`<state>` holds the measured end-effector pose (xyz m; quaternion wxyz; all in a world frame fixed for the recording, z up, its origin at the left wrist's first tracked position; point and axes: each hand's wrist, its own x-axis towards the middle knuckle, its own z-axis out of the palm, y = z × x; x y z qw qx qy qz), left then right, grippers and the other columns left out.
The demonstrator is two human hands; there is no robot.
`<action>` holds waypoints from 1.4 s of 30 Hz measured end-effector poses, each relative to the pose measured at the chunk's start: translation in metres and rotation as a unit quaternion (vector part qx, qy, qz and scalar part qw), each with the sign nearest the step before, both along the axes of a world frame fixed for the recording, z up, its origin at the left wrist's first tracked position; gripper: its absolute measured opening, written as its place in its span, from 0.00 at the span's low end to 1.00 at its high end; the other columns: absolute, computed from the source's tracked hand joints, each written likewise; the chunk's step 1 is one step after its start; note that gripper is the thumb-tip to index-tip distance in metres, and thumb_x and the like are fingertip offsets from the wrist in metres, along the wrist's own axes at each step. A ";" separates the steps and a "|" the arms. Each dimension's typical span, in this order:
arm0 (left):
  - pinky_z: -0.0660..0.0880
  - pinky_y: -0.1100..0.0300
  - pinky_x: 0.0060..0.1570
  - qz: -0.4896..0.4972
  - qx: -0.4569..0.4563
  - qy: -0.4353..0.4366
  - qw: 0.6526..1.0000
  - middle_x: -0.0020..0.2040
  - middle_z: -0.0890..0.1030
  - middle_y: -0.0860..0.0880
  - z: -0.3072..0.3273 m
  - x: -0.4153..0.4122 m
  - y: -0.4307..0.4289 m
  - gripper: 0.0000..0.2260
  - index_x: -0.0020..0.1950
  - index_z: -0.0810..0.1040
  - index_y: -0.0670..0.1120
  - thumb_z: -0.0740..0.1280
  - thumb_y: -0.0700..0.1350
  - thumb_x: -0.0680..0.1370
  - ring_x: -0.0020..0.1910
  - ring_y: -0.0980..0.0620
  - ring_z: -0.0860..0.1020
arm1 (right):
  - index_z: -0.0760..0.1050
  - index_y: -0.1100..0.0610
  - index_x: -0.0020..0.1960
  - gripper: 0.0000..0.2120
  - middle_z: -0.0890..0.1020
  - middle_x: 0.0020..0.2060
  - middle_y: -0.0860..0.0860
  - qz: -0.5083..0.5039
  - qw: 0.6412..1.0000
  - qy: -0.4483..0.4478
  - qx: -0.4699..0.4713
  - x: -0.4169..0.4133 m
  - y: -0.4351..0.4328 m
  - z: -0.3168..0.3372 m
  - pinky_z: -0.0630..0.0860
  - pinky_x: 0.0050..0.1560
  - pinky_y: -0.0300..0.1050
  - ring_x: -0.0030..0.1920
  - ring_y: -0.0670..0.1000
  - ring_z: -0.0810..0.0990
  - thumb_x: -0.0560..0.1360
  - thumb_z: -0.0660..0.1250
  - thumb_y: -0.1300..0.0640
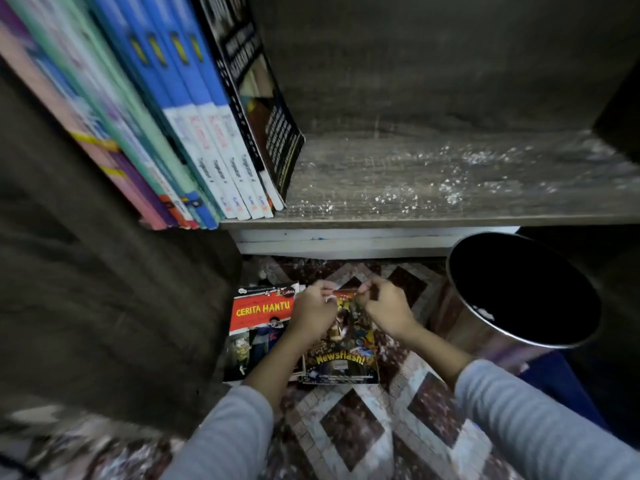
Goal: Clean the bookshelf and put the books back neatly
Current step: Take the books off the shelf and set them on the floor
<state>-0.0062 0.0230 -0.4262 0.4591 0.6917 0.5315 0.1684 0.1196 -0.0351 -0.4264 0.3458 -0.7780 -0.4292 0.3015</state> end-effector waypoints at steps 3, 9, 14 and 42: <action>0.73 0.67 0.38 0.007 0.035 -0.024 0.999 0.50 0.79 0.47 0.039 -0.008 -0.011 0.10 0.58 0.76 0.42 0.62 0.35 0.77 0.41 0.54 0.76 | 0.77 0.60 0.45 0.03 0.81 0.40 0.54 0.015 0.998 -0.028 0.059 -0.009 -0.013 0.043 0.65 0.38 0.35 0.41 0.48 0.76 0.73 0.66 0.65; 0.69 0.76 0.39 0.007 0.151 -0.043 0.988 0.44 0.80 0.50 0.121 -0.036 -0.032 0.07 0.53 0.78 0.44 0.65 0.39 0.76 0.42 0.56 0.77 | 0.77 0.60 0.45 0.03 0.81 0.40 0.53 0.020 0.986 -0.064 0.150 -0.028 -0.030 0.118 0.65 0.39 0.37 0.41 0.50 0.77 0.73 0.65 0.63; 0.73 0.71 0.46 -0.007 0.251 -0.053 0.966 0.45 0.80 0.51 0.183 -0.054 -0.043 0.07 0.54 0.79 0.44 0.65 0.40 0.77 0.43 0.57 0.77 | 0.75 0.57 0.44 0.02 0.80 0.40 0.53 0.036 0.971 -0.096 0.214 -0.045 -0.032 0.162 0.66 0.40 0.40 0.41 0.50 0.76 0.74 0.65 0.62; 0.52 0.44 0.71 0.141 0.569 0.182 0.789 0.77 0.55 0.53 0.304 -0.112 0.042 0.32 0.77 0.53 0.53 0.61 0.40 0.75 0.76 0.51 0.46 | 0.61 0.44 0.72 0.20 0.72 0.67 0.55 0.215 0.911 -0.175 0.306 -0.092 0.091 0.333 0.66 0.64 0.49 0.66 0.57 0.70 0.81 0.56 0.52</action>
